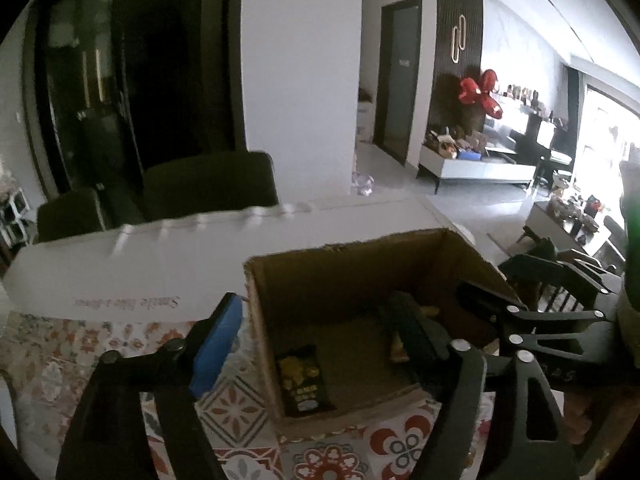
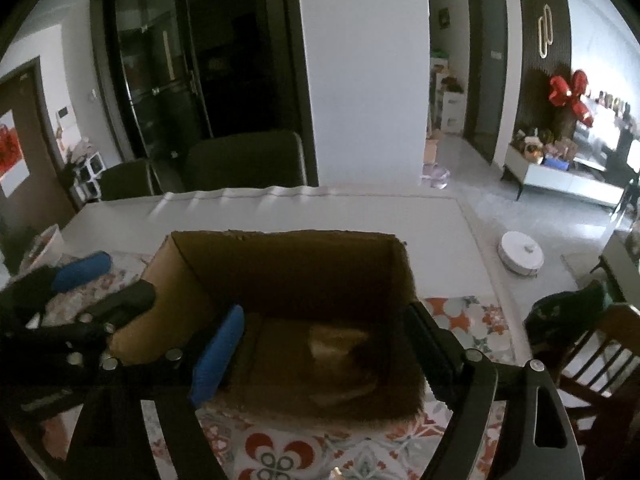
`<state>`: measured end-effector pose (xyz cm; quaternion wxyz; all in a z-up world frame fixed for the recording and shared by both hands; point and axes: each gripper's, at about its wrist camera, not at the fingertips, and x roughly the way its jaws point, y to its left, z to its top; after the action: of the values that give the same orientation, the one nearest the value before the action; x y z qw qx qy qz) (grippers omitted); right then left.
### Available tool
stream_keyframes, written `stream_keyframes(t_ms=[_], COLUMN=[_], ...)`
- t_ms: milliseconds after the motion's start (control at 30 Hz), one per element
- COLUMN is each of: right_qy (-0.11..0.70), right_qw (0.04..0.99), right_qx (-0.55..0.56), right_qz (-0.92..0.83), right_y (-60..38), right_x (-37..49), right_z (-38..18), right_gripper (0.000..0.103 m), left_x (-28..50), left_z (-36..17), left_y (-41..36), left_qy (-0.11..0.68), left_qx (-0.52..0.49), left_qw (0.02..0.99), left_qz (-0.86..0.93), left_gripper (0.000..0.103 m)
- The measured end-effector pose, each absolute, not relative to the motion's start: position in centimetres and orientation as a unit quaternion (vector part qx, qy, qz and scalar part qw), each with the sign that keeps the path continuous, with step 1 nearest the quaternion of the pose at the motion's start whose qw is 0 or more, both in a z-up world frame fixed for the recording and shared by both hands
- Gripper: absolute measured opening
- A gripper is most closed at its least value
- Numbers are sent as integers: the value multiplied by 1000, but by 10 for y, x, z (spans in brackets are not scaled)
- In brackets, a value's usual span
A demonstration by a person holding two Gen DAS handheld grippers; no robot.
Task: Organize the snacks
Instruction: 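Open both tools to drop the packs into the box, then move both tools back from the box toward the remaining snacks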
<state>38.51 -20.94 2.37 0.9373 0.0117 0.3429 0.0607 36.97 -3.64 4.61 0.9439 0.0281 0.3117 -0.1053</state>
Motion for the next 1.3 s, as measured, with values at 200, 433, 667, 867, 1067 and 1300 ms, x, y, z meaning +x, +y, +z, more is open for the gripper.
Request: stream_keyframes(t_ms=[200, 433, 667, 867, 1067, 1300], right_qy=[311, 275, 252, 250, 255, 263], right_qw=[949, 960, 967, 967, 966, 964], right_qx=[6, -6, -1, 12, 16, 15], right_qz=[50, 44, 44, 50, 46, 40], right_y=[-208, -202, -197, -195, -194, -192], right_x=[354, 319, 287, 264, 248, 234], right_z=[33, 43, 49, 42, 28, 16], right_gripper=[83, 83, 83, 83, 83, 83], left_x=[340, 299, 270, 249, 236, 224], left_z=[56, 65, 68, 61, 52, 40], left_y=[-30, -24, -19, -19, -20, -18], left_qy=[278, 232, 220, 218, 220, 222], left_qx=[33, 45, 45, 56, 60, 74], left_qw=[954, 966, 967, 967, 966, 963], left_qz=[-104, -106, -119, -122, -124, -130], left_gripper=[80, 81, 80, 86, 86, 86])
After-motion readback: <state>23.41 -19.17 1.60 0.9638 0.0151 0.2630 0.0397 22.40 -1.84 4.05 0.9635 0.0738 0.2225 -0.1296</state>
